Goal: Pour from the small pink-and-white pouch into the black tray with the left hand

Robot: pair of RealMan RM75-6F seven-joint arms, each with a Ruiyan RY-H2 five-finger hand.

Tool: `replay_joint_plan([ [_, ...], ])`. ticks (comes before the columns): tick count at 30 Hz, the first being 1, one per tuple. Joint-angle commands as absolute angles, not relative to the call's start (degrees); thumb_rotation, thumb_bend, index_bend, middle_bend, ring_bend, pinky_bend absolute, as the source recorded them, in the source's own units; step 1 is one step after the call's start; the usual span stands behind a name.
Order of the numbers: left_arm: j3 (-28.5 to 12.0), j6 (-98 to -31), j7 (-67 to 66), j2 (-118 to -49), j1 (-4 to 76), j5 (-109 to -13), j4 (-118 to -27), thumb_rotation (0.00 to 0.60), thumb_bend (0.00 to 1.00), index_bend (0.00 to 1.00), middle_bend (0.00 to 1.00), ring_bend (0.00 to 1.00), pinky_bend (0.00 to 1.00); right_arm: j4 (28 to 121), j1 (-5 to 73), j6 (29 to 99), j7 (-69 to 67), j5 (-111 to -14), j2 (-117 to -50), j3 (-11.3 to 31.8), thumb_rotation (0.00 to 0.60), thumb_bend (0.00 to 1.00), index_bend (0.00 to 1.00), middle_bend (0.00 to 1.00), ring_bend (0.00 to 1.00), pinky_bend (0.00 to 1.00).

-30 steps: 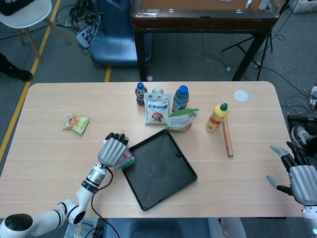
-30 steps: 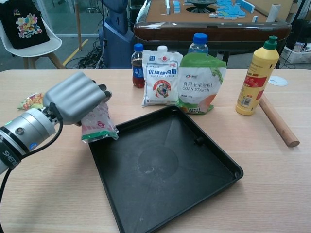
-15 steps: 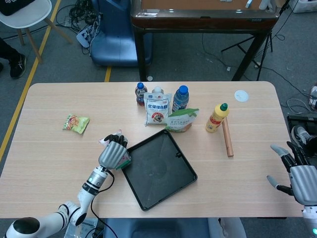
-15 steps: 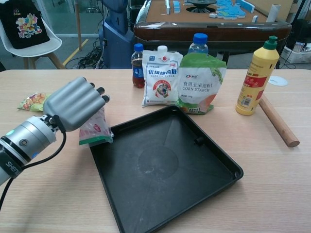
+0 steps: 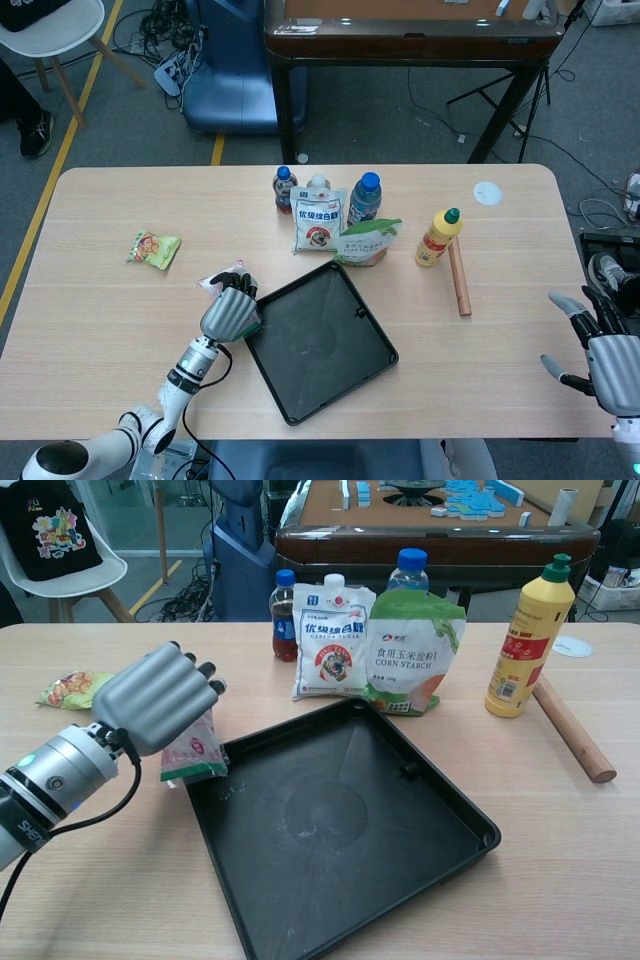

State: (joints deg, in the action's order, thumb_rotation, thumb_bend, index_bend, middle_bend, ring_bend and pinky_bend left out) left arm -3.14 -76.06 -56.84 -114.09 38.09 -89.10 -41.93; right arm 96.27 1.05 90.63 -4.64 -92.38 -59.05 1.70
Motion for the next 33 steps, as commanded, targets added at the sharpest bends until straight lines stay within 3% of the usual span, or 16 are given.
replay_joint_plan([
  [1,-4.09,-75.99,-55.36,-114.02,37.89,-88.31,-42.85,0.6,0.21,0.41,0.56,0.5,0.56,96.23,1.04,90.51,-4.6,-92.28,-59.09,1.67,0.6,0.19,0.16,0.24,0.06,0.09],
  [17,-9.34,-69.08,-41.89,-106.99,38.19,-81.46,-58.42,0.6,0.21,0.4,0.56,0.5,0.56,96.37,1.12,90.39,-4.31,-92.17,-59.18,1.82,0.6,0.19,0.16,0.24,0.06,0.09],
  [25,-15.77,-58.84,-34.48,-101.06,38.48,-68.43,-71.77,0.6,0.21,0.4,0.56,0.49,0.56,96.28,1.15,90.25,-4.34,-91.93,-59.29,1.91,0.6,0.19,0.16,0.24,0.06,0.09],
  [33,-20.47,-51.67,-25.95,-97.74,40.09,-58.51,-74.59,0.6,0.21,0.4,0.55,0.49,0.56,96.05,1.11,90.17,-4.55,-91.65,-59.4,1.97,0.6,0.19,0.16,0.24,0.06,0.09],
])
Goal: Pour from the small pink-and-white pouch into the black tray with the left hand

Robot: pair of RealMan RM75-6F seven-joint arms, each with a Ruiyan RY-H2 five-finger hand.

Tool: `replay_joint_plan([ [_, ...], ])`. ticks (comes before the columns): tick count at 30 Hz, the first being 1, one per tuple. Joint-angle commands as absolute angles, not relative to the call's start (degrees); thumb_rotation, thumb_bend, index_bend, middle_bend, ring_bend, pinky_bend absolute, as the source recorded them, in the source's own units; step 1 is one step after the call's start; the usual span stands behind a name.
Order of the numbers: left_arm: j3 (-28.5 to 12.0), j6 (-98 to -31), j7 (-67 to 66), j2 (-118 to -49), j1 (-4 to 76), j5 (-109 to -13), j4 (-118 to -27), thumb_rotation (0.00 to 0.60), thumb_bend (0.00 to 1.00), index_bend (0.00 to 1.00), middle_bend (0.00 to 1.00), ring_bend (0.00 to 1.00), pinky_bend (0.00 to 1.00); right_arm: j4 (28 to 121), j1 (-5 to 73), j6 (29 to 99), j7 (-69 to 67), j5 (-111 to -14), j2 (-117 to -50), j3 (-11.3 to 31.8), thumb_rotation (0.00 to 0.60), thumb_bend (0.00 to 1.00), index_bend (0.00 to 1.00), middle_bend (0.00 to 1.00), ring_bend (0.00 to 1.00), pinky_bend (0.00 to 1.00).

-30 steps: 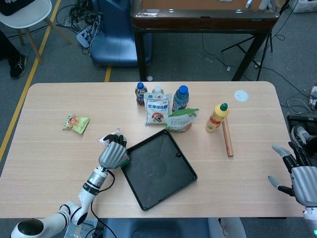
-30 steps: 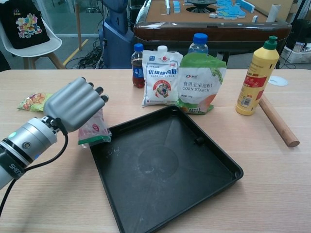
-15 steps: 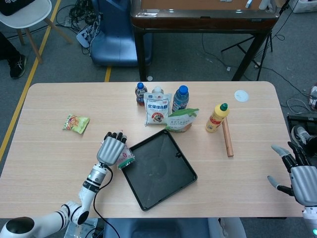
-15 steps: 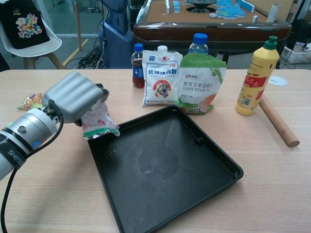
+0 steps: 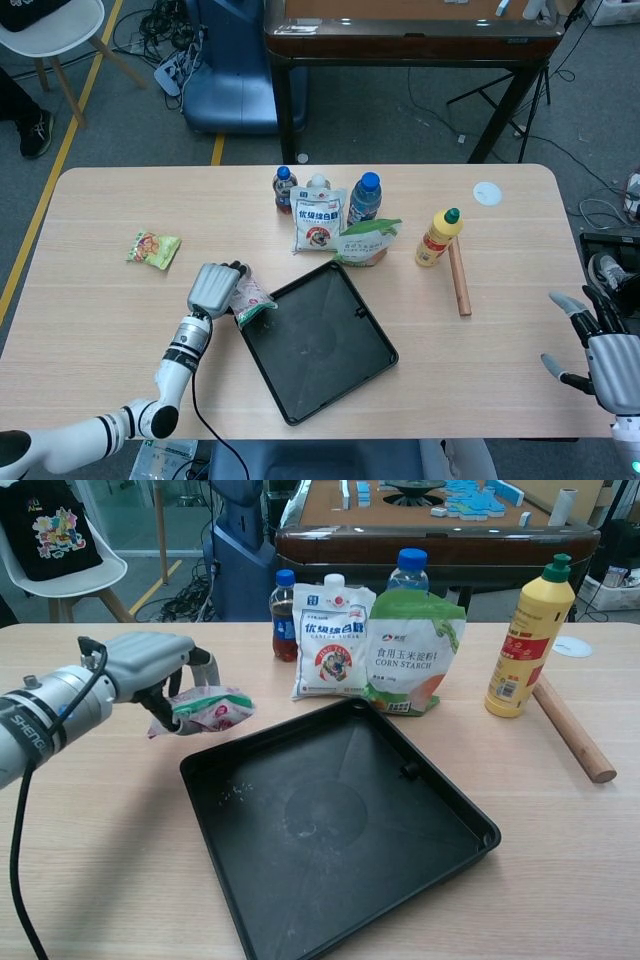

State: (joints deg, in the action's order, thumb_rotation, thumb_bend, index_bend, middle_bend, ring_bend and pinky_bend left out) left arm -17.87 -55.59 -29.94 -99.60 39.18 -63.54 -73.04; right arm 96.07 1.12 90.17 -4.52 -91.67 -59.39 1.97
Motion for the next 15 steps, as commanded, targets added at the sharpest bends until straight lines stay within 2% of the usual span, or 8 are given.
replay_joint_plan([
  [1,-20.98,-50.83,-25.08,-97.47,40.19,-57.26,-74.88,0.6,0.21,0.4,0.55,0.49,0.56,96.05,1.1,90.17,-4.57,-91.65,-59.4,1.96,0.6,0.19,0.16,0.24,0.06,0.09],
  [5,-22.96,-44.63,-18.92,-95.24,41.21,-52.12,-75.46,0.6,0.21,0.39,0.54,0.48,0.55,96.06,1.04,90.21,-4.56,-91.6,-59.43,1.96,0.6,0.19,0.16,0.24,0.06,0.09],
  [15,-21.09,-39.6,-7.44,-96.13,43.15,-55.89,-67.93,0.6,0.21,0.38,0.54,0.48,0.54,96.12,1.12,89.83,-4.47,-91.18,-59.49,2.07,0.6,0.19,0.16,0.24,0.06,0.09],
])
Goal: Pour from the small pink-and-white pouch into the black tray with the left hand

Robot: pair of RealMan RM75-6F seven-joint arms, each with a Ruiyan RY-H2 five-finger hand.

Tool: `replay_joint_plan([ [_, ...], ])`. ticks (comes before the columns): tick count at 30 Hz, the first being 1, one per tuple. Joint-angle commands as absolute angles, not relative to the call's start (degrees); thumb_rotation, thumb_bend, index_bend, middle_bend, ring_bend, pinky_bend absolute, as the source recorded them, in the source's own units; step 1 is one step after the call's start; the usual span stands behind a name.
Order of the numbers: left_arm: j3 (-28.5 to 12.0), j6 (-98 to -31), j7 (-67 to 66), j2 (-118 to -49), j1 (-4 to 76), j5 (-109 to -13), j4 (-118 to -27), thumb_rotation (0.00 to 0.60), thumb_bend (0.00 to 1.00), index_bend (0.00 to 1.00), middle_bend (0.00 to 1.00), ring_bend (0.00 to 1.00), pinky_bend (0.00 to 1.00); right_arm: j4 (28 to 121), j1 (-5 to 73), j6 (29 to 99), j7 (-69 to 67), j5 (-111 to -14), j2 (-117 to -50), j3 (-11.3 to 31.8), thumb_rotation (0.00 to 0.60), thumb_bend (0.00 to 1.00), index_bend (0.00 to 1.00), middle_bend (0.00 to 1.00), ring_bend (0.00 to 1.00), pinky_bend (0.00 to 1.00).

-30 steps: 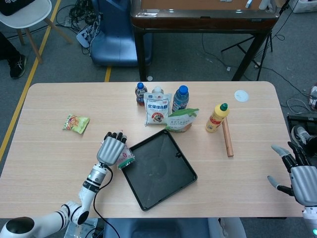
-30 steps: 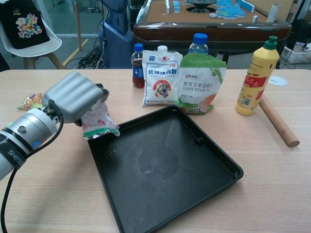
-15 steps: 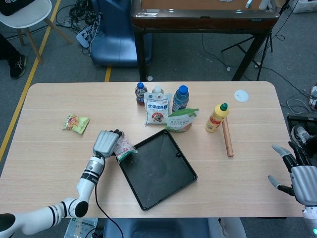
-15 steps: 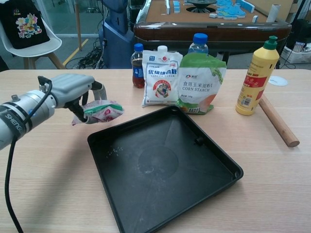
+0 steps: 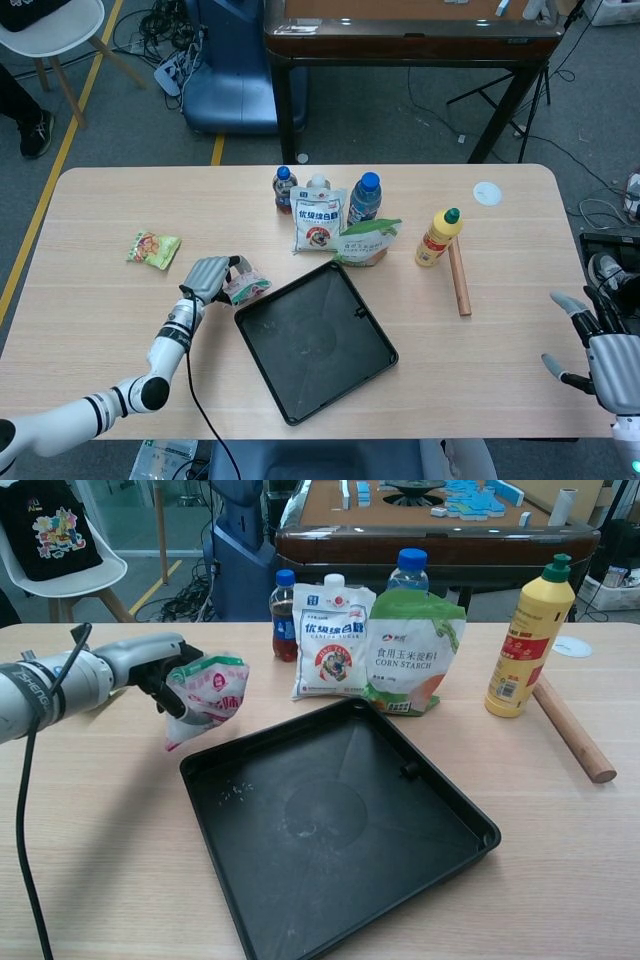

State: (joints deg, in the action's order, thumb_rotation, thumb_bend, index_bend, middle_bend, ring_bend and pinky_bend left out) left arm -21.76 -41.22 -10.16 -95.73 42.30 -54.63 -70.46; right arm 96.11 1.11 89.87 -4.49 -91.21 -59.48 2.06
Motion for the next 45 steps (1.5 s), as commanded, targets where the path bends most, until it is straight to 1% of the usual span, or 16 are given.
replay_joint_plan([
  [1,-20.7,-39.42,-6.48,-96.46,43.37,-56.65,-66.98,0.6,0.21,0.38,0.54,0.48,0.54,96.14,1.15,89.75,-4.46,-91.11,-59.49,2.08,0.6,0.19,0.16,0.24,0.06,0.09],
  [8,-18.68,-37.46,-3.01,-97.3,44.87,-59.03,-63.3,0.6,0.21,0.36,0.54,0.45,0.5,96.05,1.12,89.54,-4.48,-90.69,-59.53,2.15,0.6,0.19,0.16,0.24,0.06,0.09],
  [16,-17.3,-35.9,-2.32,-96.97,46.33,-58.38,-63.42,0.6,0.21,0.28,0.47,0.39,0.45,95.78,1.13,89.39,-4.65,-90.44,-59.68,2.22,0.6,0.19,0.16,0.24,0.06,0.09],
  [22,-17.22,-35.4,-2.46,-96.46,47.19,-55.94,-63.92,0.6,0.21,0.22,0.41,0.34,0.41,95.51,0.96,89.6,-4.92,-90.34,-59.72,2.23,0.6,0.19,0.16,0.24,0.06,0.09],
  [26,-16.73,-35.41,-3.3,-95.75,47.59,-54.5,-64.77,0.597,0.21,0.15,0.35,0.29,0.37,95.27,0.94,89.64,-5.19,-90.34,-59.81,2.25,0.6,0.19,0.16,0.24,0.06,0.09],
  [30,-16.37,-36.02,-4.31,-94.97,47.81,-52.75,-66.16,0.558,0.21,0.02,0.25,0.21,0.32,95.22,1.04,89.6,-5.25,-90.45,-59.82,2.31,0.6,0.19,0.16,0.24,0.06,0.09],
  [31,-16.21,-36.28,-4.66,-94.75,47.85,-52.29,-66.58,0.555,0.21,0.01,0.24,0.2,0.31,95.2,1.09,89.56,-5.28,-90.47,-59.83,2.33,0.6,0.19,0.16,0.24,0.06,0.09],
  [36,-15.88,-37.15,-5.41,-93.83,47.94,-50.55,-68.31,0.54,0.21,0.0,0.21,0.19,0.29,95.21,1.18,89.49,-5.37,-90.61,-59.81,2.33,0.6,0.19,0.16,0.24,0.06,0.09],
  [45,-14.87,-39.27,-6.42,-90.29,47.18,-48.96,-73.49,0.537,0.21,0.0,0.17,0.13,0.24,95.27,1.08,89.98,-5.61,-90.96,-59.62,2.38,0.6,0.19,0.16,0.24,0.06,0.09],
])
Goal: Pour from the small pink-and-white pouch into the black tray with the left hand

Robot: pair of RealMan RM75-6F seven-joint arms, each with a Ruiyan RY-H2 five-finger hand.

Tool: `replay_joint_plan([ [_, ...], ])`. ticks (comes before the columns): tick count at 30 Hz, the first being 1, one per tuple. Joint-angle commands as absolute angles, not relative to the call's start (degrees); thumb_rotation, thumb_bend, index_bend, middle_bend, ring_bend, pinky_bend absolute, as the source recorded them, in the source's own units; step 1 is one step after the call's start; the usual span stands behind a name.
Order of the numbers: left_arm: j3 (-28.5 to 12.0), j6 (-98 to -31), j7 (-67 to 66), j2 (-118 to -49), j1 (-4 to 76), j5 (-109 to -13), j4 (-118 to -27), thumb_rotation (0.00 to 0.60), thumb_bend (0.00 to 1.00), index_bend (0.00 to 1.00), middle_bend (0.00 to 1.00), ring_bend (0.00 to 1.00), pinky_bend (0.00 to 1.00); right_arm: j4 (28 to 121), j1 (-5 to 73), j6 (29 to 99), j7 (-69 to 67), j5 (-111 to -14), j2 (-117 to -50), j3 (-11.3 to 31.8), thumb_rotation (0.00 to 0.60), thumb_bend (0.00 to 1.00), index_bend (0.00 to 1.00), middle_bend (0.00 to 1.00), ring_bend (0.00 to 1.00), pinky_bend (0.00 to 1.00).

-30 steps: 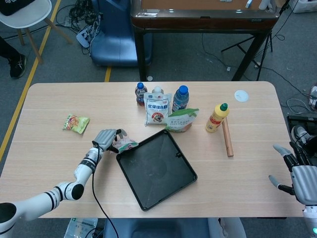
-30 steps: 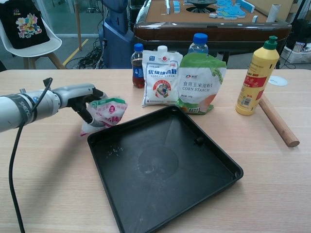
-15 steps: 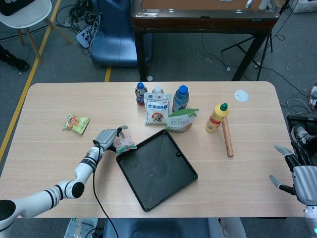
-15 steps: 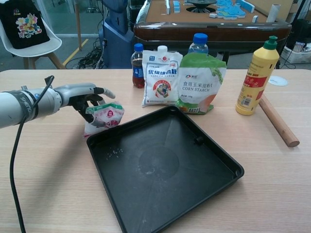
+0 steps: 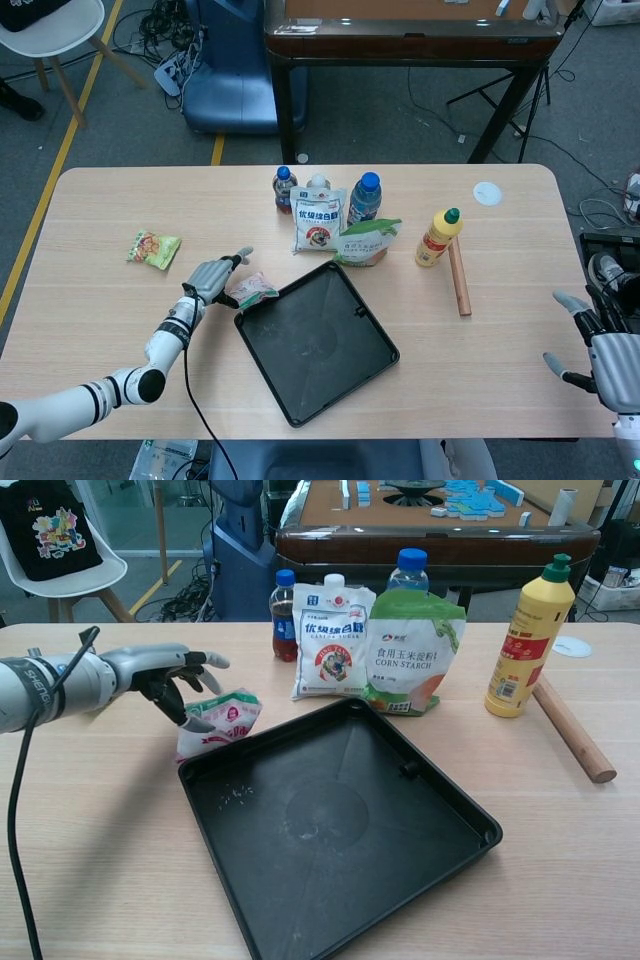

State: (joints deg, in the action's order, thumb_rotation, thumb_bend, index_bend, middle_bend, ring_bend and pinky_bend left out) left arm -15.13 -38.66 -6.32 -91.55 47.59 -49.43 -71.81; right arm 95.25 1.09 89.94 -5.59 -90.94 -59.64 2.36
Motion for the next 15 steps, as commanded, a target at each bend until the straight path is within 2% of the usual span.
replay_joint_plan([
  [1,-14.67,-39.65,-6.47,-89.6,46.93,-48.97,-74.56,0.538,0.21,0.0,0.16,0.12,0.23,95.28,1.08,90.03,-5.65,-90.99,-59.61,2.4,0.6,0.19,0.16,0.24,0.06,0.09],
  [8,-13.5,-42.67,-6.57,-86.61,45.29,-49.87,-80.42,0.546,0.21,0.0,0.15,0.1,0.22,95.24,1.43,89.7,-5.78,-91.24,-59.75,2.44,0.6,0.19,0.16,0.24,0.06,0.09],
  [15,-12.74,-46.4,-6.85,-83.61,43.59,-51.52,-85.36,0.599,0.21,0.0,0.15,0.08,0.22,95.55,1.77,89.52,-5.59,-91.49,-59.57,2.57,0.6,0.19,0.16,0.24,0.06,0.09],
])
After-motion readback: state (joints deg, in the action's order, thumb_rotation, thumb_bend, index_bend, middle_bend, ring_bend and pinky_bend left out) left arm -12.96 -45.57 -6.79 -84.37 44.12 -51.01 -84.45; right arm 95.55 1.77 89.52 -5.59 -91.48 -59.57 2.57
